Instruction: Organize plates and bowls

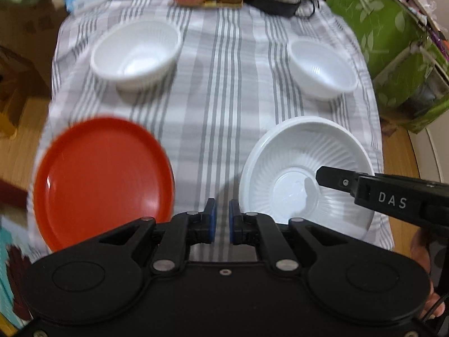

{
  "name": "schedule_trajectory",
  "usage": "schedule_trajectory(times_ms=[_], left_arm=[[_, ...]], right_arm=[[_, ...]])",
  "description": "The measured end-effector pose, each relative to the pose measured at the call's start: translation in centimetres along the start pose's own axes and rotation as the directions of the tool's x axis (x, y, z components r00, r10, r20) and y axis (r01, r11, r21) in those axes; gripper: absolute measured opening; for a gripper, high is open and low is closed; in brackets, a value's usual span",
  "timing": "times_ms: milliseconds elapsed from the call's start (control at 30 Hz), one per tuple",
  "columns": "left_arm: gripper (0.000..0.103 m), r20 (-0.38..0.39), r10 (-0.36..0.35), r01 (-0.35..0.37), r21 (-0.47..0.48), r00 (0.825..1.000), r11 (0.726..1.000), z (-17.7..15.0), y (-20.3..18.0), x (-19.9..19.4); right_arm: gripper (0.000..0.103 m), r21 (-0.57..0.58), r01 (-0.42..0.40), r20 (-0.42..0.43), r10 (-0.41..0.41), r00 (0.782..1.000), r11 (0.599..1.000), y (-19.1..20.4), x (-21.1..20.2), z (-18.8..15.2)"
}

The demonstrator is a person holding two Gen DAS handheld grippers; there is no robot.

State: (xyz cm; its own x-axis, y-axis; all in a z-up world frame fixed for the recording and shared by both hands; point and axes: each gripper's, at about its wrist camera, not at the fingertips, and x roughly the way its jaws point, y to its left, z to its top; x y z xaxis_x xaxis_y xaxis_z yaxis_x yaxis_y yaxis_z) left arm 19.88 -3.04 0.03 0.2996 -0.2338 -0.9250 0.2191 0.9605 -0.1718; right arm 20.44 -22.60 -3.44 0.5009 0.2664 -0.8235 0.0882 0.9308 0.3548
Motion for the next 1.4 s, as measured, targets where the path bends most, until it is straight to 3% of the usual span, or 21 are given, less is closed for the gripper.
schedule_trajectory(times_ms=[233, 667, 1000, 1400], left_arm=[[0.01, -0.004, 0.006, -0.006, -0.042, 1.0, 0.999, -1.8, 0.2, 0.9], [0.01, -0.019, -0.006, 0.005, -0.098, 1.0, 0.995, 0.2, 1.4, 2.8], [0.012, -0.018, -0.064, 0.061, -0.126, 0.998, 0.99, 0.8, 2.2, 3.2], [0.013, 0.012, -0.058, 0.06, -0.136, 0.998, 0.989, 0.9, 2.8, 2.5]], right_arm=[[0.026, 0.038, -0.003, -0.022, 0.004, 1.0, 0.999, -0.8, 1.1, -2.3], [0.028, 0.036, -0.006, -0.035, 0.007, 0.999, 0.999, -1.0, 3.7, -0.4], [0.034, 0.001, 0.002, -0.003, -0.002, 1.0, 1.0, -1.0, 4.0, 0.0], [0.038, -0.01, 0.043, 0.071, -0.042, 0.997, 0.999, -1.7, 2.7, 0.2]])
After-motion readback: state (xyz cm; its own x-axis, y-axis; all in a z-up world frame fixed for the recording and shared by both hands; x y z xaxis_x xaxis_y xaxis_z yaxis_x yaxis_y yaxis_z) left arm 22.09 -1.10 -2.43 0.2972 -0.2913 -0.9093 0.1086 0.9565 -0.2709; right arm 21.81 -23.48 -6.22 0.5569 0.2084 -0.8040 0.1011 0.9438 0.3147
